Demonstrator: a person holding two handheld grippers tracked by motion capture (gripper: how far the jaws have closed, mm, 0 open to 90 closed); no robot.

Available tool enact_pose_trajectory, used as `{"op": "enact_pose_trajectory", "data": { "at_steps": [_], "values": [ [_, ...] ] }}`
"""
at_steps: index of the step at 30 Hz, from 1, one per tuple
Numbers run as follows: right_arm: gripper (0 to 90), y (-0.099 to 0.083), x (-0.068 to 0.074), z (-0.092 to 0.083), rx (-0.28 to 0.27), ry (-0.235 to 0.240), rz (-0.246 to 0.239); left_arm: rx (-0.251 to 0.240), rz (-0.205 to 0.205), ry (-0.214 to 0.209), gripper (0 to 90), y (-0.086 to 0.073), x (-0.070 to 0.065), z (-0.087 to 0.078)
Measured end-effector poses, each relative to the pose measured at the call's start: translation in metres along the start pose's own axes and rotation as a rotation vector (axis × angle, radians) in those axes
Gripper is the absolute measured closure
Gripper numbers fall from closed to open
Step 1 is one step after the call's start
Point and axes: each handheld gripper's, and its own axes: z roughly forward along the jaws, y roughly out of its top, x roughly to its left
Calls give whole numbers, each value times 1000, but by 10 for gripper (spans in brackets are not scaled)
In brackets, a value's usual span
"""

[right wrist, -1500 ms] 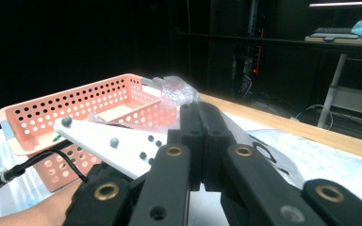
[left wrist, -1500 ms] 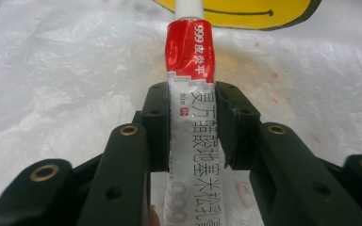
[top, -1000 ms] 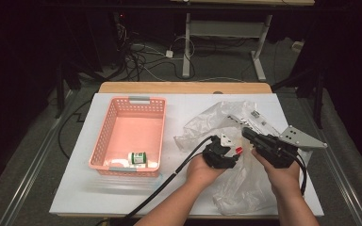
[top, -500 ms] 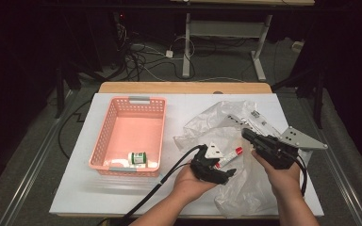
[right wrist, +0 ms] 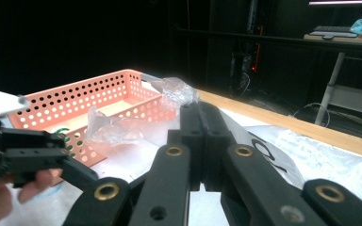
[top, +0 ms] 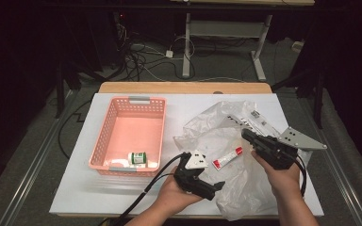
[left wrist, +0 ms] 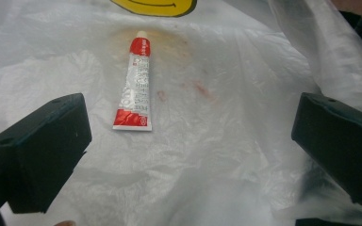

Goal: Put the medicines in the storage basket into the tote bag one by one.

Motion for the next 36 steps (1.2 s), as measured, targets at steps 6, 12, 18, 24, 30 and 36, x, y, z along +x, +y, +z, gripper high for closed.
{"op": "enact_pose_trajectory", "data": {
  "at_steps": [6,12,18,24,30,36],
  "values": [
    [900,0,0,0,-2,0,-2,9,-5,5,0,-6,2,-17],
    [900,0,-1,-1,-2,-3,1,-10,-12,33,0,-11,8,-37],
    [900,0,-1,-2,-1,-6,0,-18,-24,67,0,-17,15,-57],
    [900,0,-1,-1,-1,-7,-1,-37,-45,105,0,-24,25,-75],
    [900,0,-1,-1,-1,-8,-3,-49,-74,154,0,-30,38,-89],
    [900,-1,-2,-2,-2,-9,0,-60,-110,200,0,-34,52,-104]
  ]
}}
